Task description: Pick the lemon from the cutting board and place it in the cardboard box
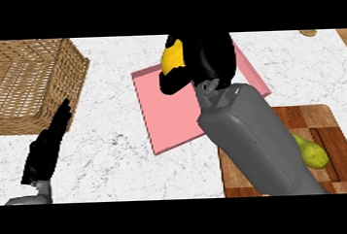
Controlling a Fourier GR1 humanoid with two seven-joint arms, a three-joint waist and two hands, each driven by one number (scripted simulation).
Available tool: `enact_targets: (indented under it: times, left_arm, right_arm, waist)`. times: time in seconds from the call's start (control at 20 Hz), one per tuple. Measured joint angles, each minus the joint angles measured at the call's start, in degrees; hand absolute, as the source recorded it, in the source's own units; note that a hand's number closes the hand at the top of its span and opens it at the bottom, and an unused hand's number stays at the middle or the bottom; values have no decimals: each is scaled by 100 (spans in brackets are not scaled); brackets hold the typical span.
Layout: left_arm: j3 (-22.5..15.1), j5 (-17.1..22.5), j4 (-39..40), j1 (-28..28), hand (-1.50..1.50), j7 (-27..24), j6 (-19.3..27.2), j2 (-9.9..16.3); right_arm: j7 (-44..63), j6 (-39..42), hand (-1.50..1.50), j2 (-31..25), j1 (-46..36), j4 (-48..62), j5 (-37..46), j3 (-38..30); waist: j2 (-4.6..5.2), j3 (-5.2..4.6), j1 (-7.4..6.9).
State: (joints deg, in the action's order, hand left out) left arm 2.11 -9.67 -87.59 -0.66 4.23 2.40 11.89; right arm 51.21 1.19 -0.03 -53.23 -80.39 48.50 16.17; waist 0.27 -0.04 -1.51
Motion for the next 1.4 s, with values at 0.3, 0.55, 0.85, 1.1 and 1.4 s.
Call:
enact_targets:
  times: [0.3, 0.55, 0.85, 1.1, 1.4]
  left_arm:
    - [-5, -31, -84, 35, 0, 10, -21, -27]
    - [-43, -78, -92, -18, 0, 55, 1, -104]
    - [-17, -96, -165, -59, 0, 140, -65, -58]
    - [-15, -127, -119, -17, 0, 56, -23, -108]
    - [15, -171, -67, -6, 0, 68, 47, -148]
  right_arm:
    - [-228, -810, 150, 3, -418, 1631, -444, 275]
    - [-441, -1590, -150, 2, -675, 2773, -978, 353]
    - [-1180, -2553, -150, 2, -948, 3776, -1650, 357]
    - [-1647, -3728, -150, 3, -894, 3762, -1953, 136]
    - [-2322, -4617, -150, -15, -679, 3273, -2486, -505]
  waist:
    - [6, 1, -23]
    - [16, 2, -57]
    - [33, 3, -108]
    - [27, 5, -78]
    - [3, 9, 36]
